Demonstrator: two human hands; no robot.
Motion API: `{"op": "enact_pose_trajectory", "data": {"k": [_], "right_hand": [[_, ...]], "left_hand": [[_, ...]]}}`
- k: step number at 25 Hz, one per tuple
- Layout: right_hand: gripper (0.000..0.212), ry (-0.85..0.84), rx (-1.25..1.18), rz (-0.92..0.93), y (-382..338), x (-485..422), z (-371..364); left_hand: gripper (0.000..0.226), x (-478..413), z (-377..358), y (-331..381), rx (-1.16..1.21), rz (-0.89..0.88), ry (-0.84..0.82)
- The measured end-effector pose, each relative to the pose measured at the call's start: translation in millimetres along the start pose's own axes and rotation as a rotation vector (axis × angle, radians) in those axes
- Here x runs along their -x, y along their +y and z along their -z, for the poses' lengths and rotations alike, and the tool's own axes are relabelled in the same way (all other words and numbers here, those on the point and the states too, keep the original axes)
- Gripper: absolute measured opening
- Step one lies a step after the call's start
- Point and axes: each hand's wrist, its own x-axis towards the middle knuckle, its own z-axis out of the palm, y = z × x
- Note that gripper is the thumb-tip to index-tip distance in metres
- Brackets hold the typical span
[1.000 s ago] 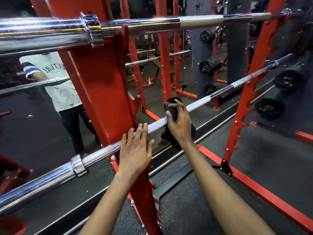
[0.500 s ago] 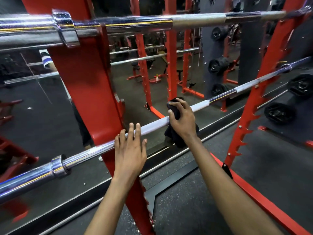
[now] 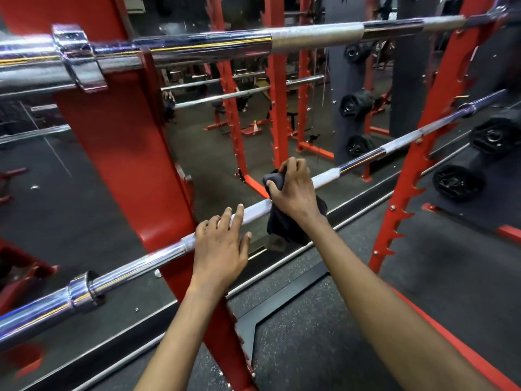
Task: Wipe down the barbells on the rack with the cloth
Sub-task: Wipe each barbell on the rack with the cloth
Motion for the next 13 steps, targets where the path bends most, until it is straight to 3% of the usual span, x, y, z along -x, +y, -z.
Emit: {"op": "enact_pose_trajectory", "data": {"k": [4, 7, 10, 13], "right_hand": [[0.033, 0.039, -0.095, 0.232, -4, 38, -8], [0.048, -0.036, -0.143, 0.360, 14, 58, -4], [0.054, 0.022, -0.113, 0.314, 39, 51, -3], [0.047, 0.146, -0.264, 0.124, 50, 31, 1]], "left_hand": [[0.057, -6, -4, 5, -0.024, 0.032, 0.022], [0.055, -12, -4, 3, -0.050, 0.005, 0.007], [0.054, -12, -2, -1, -0.033, -0.029, 0.025], [0.056, -8, -2, -1, -0.032, -0.031, 0.051]]}}
